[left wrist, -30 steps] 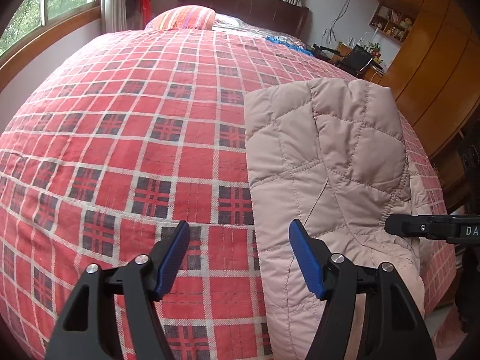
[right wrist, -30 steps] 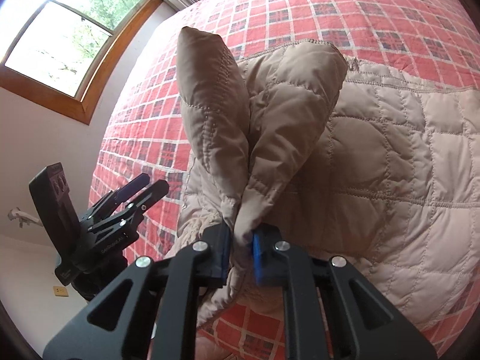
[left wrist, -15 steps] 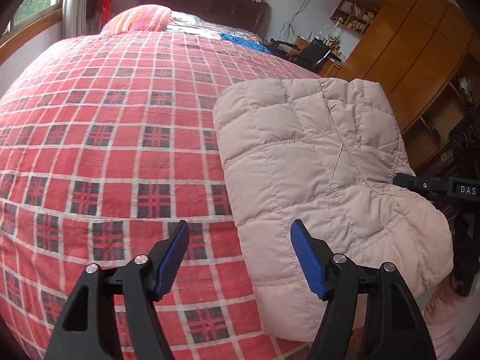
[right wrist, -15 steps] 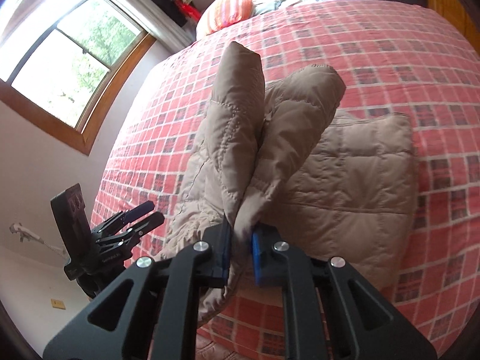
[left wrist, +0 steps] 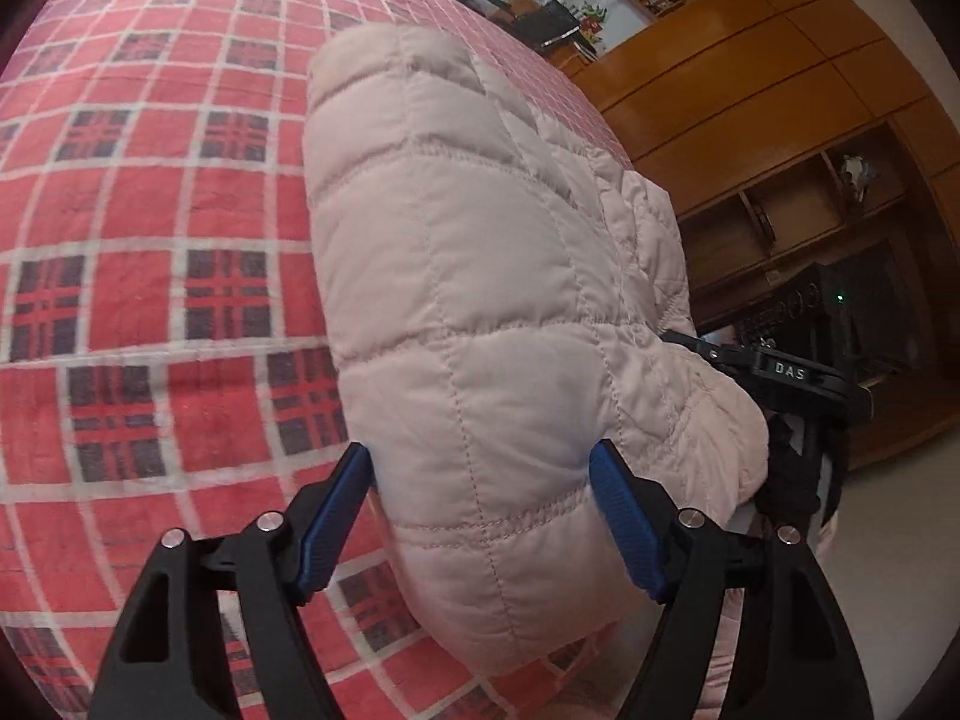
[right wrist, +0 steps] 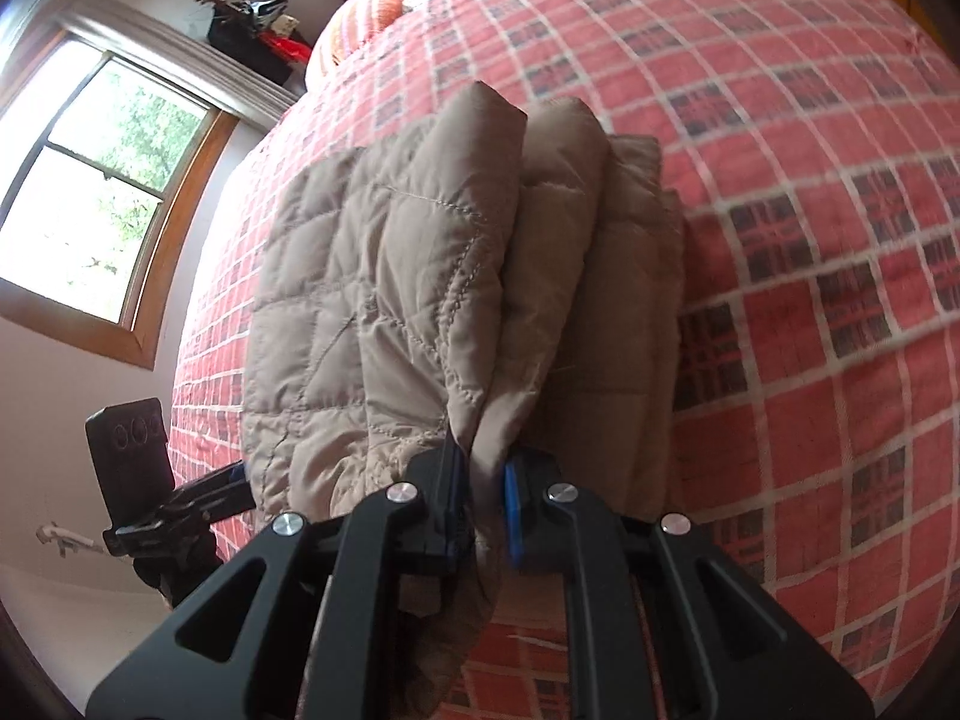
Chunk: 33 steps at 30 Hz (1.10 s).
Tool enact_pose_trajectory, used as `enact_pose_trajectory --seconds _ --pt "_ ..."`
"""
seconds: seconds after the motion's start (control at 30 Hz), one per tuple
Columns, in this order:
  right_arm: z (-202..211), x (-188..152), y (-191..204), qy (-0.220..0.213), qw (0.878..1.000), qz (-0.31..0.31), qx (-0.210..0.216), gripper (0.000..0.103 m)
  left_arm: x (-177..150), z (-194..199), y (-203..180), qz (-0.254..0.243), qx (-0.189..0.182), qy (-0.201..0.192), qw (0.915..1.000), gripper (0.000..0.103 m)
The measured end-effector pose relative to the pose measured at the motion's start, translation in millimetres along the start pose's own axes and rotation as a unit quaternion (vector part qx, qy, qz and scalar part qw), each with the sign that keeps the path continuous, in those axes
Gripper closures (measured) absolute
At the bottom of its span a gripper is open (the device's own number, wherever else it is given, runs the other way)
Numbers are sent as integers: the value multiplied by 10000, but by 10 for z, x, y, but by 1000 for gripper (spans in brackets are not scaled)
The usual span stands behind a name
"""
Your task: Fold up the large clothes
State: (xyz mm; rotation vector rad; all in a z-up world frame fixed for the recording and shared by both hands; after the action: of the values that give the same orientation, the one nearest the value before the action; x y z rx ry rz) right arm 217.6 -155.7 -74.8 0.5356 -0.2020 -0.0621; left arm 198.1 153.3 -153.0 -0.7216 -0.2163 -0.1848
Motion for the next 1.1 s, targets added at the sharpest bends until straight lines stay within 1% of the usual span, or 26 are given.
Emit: enact_pose_trajectory --seconds 0.07,0.23,0.3,0.4,0.43,0.47,0.6,0.63,0.73,0.8,0.9,0.93,0.97,1.0,1.03,1.1 --pt "-87 -23 -106 54 10000 -80 7 93 -5 -115 -37 -113 184 12 9998 28" --pt "-245 -70 -246 113 9998 -125 -82 93 -26 -242 -160 -371 689 -105 9969 37" --pt "-281 -79 -269 123 9998 -113 -131 92 -43 -261 -195 -430 818 -142 9956 39" --pt "-290 -113 -194 126 9997 -47 -193 90 -61 -271 -239 -419 866 -167 9952 39" --pt "-254 -120 -161 99 9997 -5 -219 87 -61 -270 -243 -415 881 -175 9951 39" --pt "-203 -129 -123 43 9998 -30 -185 82 -64 -268 -255 -430 904 -184 9948 39" --pt "91 -281 -55 -207 9994 62 -282 76 -106 -247 -249 -444 924 -188 9946 38" --pt "187 -335 -26 -294 9992 104 -267 75 -103 -253 -257 -438 915 -181 9947 38" --pt "401 -546 122 -429 9985 309 -166 66 -121 -269 -230 -451 924 -180 9945 37" --pt "440 -681 211 -379 9980 488 -117 66 -123 -256 -216 -471 940 -193 9943 37" --pt "330 -874 308 -117 9981 597 -66 66 -134 -240 -206 -498 978 -222 9937 37" --pt "296 -879 306 -59 9981 611 -72 70 -138 -240 -208 -501 996 -233 9935 37" --pt "237 -913 311 -4 9980 622 -91 85 -141 -240 -211 -507 1017 -245 9932 37" --pt "211 -921 284 38 9981 604 -78 91 -153 -240 -225 -530 1022 -237 9931 38" --pt "171 -943 263 81 9984 567 -2 96 -162 -242 -240 -542 1065 -247 9925 39" --pt "195 -977 262 -7 9983 589 18 97 -182 -236 -274 -605 1176 -283 9908 41"
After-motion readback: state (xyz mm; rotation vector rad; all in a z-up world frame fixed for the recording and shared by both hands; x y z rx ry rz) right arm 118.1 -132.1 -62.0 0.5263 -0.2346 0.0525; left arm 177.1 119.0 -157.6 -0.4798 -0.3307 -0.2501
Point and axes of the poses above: each gripper's, at about its wrist camera, not at the fingertips, and z roughly against the way its jaws point, y to its left, x to its top, the point moved 4 cm from there along -z, roughly the way its jaws point, and after that the axes turned 3 degrees about y, right-handed, at the moved point
